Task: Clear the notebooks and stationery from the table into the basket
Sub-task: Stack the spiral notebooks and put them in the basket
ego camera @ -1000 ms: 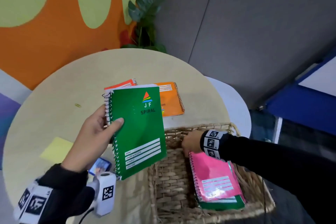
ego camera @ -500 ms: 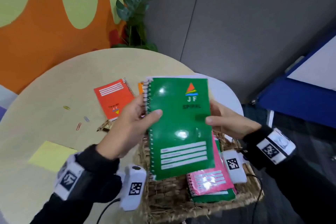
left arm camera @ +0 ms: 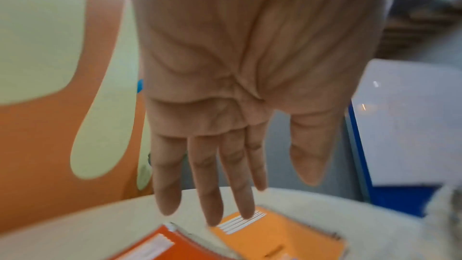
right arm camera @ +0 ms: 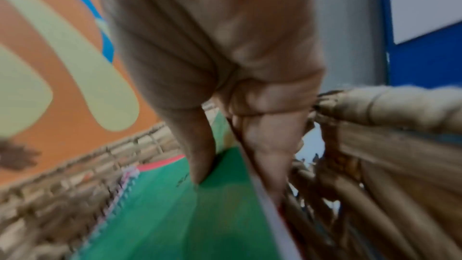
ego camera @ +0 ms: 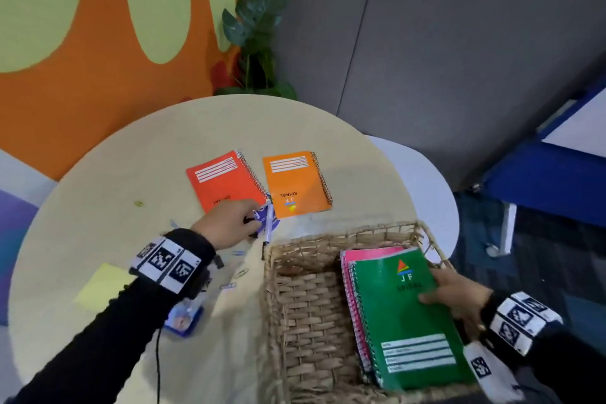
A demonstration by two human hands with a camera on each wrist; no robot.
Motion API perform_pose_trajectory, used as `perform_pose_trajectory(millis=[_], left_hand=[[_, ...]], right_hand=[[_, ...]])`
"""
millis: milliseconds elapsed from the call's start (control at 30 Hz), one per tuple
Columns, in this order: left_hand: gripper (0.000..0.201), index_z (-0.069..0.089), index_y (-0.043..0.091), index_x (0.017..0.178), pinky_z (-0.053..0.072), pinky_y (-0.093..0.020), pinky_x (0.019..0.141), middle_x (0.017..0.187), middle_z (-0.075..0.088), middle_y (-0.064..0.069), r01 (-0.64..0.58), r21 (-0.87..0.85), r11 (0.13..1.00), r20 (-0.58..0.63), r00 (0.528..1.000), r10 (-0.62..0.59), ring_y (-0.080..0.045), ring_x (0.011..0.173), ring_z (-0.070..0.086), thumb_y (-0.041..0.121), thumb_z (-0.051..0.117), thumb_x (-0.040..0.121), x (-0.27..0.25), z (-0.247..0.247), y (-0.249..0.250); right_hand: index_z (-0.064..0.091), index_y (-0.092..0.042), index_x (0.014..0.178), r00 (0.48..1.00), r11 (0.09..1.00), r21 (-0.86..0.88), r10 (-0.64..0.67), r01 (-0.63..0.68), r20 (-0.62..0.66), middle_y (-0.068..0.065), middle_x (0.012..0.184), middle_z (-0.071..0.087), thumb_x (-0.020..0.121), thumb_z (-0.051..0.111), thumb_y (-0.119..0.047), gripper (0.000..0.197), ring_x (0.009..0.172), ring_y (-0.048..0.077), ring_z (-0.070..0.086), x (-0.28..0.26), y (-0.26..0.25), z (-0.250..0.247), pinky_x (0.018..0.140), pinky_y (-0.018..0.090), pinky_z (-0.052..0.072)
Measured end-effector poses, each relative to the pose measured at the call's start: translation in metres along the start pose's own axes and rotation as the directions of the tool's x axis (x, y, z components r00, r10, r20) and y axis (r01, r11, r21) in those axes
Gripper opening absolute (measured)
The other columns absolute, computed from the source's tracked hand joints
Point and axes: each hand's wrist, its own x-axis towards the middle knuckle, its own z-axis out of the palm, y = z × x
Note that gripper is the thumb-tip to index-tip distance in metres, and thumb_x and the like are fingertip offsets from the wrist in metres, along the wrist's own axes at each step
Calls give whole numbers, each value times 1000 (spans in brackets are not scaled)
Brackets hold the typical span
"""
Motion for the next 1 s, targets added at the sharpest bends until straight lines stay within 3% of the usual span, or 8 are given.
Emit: perform_pose_trajectory(millis=[67, 133, 233, 367, 433, 567, 733, 1000], left_hand=[[43, 50, 14, 133, 45, -33, 97, 133, 58, -9, 71, 222, 972, 52, 995, -84, -28, 122, 54, 28, 51, 93, 21, -10, -23], [42, 51, 14, 129, 48, -37, 96, 132, 59, -10, 99, 373, 923, 67, 989, -134, -29, 119, 56, 30, 49, 91, 41, -20, -39], [38, 50, 14, 126, 49, -39, 91, 128, 60, -10, 86, 514, 853, 89, 984, -153, -29, 117, 57, 29, 53, 91, 67, -29, -52], [47, 33, 23, 143, 30, -50, 109, 148, 38, -10, 74, 688, 722, 60, 986, -158, -32, 140, 32, 20, 42, 96, 106, -29, -63], [52, 23, 26, 148, 19, -57, 115, 158, 19, -9, 51, 726, 686, 78, 985, -156, -32, 148, 12, 22, 38, 98, 127, -27, -72], [51, 18, 36, 148, 13, -64, 114, 162, 8, -5, -86, 761, 644, 140, 990, -34, -32, 149, 0, 28, 33, 100, 161, -24, -80], [51, 21, 30, 148, 12, -61, 115, 162, 3, -5, -199, 783, 589, 267, 963, -30, -31, 149, -4, 21, 36, 100, 180, -20, -82], [50, 23, 15, 144, 16, -59, 115, 151, 34, -7, -285, 733, 618, 272, 955, 118, -32, 148, 10, 8, 38, 97, 194, -23, -95]], right_hand=[[67, -7, 106, 997, 905, -424, 5, -37, -76, 7, 105, 72, 82, 70, -15, 26, 95, 22, 68, 8, 3, 3, 83, 26, 56], [64, -17, 90, 994, 661, -743, 49, -105, -97, 2, 102, 67, 84, 64, -36, 20, 101, 19, 66, 3, -8, 9, 79, 22, 50], [60, -16, 104, 991, 416, -900, 16, -128, -134, 5, 111, 66, 85, 57, -42, 32, 109, 23, 63, -9, -45, 15, 83, 27, 48], [60, -18, 75, 957, 657, -753, -212, -11, -200, 0, 71, 63, 86, 58, -40, 24, 71, 18, 64, -19, -136, 12, 63, 26, 49], [64, -20, 83, 930, 842, -510, -312, 176, -193, 1, 72, 70, 85, 63, -31, 12, 67, 19, 68, -10, -183, 16, 68, 32, 56], [61, -8, 105, 889, 916, -207, -389, 345, -240, 12, 89, 67, 85, 65, -20, 24, 74, 24, 63, 43, -267, 33, 65, 33, 54], [44, -8, 133, 940, 933, -333, -229, 138, -252, 12, 123, 54, 83, 67, -30, 59, 107, 28, 56, 129, -316, 60, 85, 39, 52], [13, -9, 147, 926, 837, -495, 37, -235, -377, 17, 150, 28, 77, 73, -41, 97, 137, 33, 35, 189, -303, 96, 110, 44, 35]])
